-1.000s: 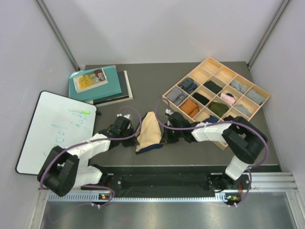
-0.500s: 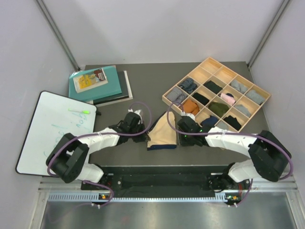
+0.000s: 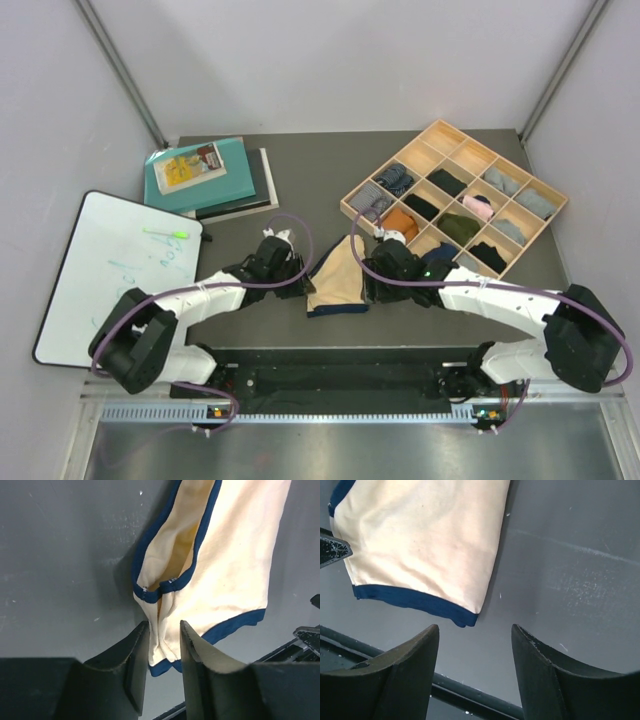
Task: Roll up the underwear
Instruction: Move the underwear to the center of the board, then fold the underwear at the center of the board.
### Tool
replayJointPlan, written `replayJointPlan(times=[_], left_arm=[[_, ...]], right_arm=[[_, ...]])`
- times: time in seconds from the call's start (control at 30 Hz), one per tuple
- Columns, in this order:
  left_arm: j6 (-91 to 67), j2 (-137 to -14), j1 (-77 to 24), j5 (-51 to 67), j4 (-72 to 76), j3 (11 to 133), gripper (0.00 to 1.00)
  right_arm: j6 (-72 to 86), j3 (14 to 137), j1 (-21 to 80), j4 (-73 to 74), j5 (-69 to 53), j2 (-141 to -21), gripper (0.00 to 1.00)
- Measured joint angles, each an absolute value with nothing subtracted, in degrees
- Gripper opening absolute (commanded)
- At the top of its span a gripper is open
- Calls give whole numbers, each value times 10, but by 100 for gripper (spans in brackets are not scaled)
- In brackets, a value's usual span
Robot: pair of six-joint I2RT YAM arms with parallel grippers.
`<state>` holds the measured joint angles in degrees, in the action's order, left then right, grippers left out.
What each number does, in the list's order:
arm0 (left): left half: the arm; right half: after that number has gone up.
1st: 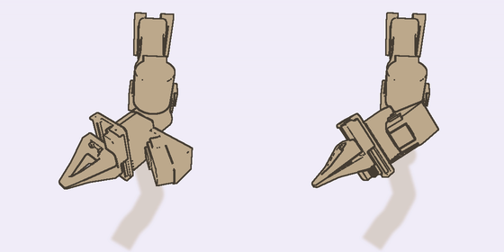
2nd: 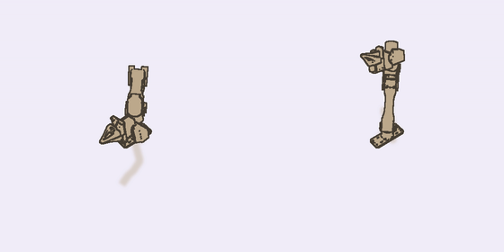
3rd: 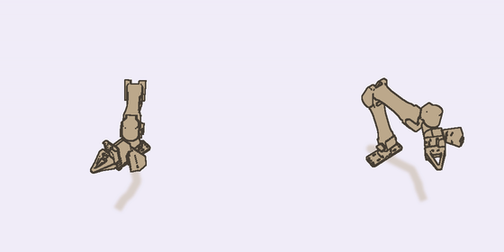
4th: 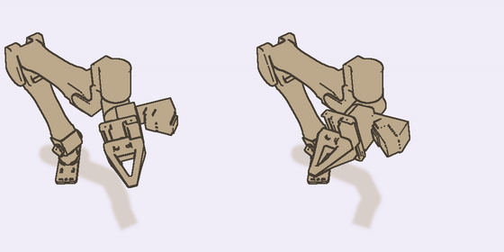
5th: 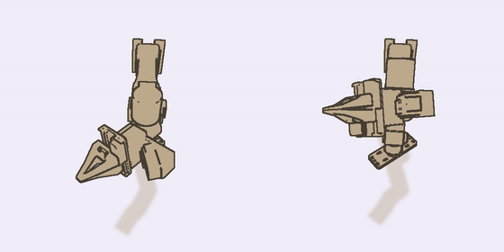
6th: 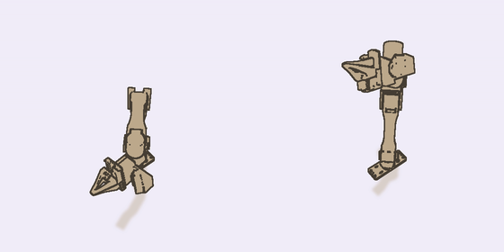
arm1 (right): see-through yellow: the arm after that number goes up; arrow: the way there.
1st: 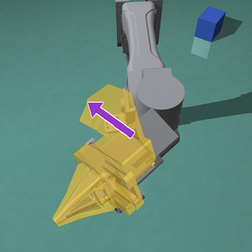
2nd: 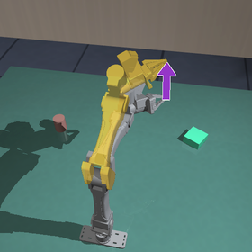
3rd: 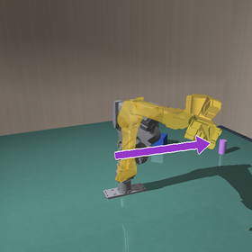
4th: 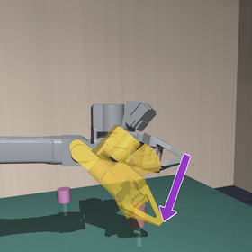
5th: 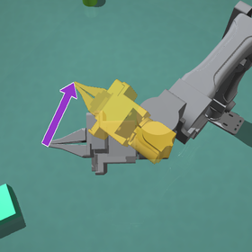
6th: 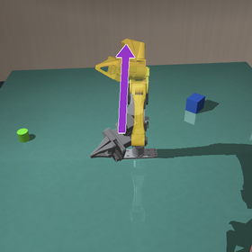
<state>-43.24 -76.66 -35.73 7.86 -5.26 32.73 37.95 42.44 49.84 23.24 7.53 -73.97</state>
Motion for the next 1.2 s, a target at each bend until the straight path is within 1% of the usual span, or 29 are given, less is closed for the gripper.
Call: replayJointPlan(times=[0.2, 0.4, 0.43, 0.47, 0.5, 0.53, 0.73, 0.93, 1.2], left_arm=[[-434, -765, -357, 74, -57, 327, 33], [-439, -785, -357, 75, -57, 326, 24], [-439, -788, -357, 75, -58, 326, 21], [-441, -791, -357, 75, -58, 324, 10], [-443, -793, -357, 75, -58, 324, 4], [-445, -794, -357, 77, -57, 323, 0], [-449, -787, -357, 79, -68, 322, 0], [-440, -748, -357, 79, -123, 345, 0], [-424, -748, -357, 102, -169, 408, 0]], right_arm=[[380, 424, 499, 223, 63, -740, 57], [385, 424, 499, 208, 64, -751, 50], [386, 424, 499, 203, 65, -756, 50], [387, 424, 499, 197, 66, -762, 49], [388, 424, 499, 192, 66, -767, 46], [388, 424, 499, 185, 66, -774, 45], [387, 424, 499, 136, 59, -827, 34], [381, 425, 499, 106, 37, -873, 31], [381, 445, 501, 76, 26, -906, 28]])
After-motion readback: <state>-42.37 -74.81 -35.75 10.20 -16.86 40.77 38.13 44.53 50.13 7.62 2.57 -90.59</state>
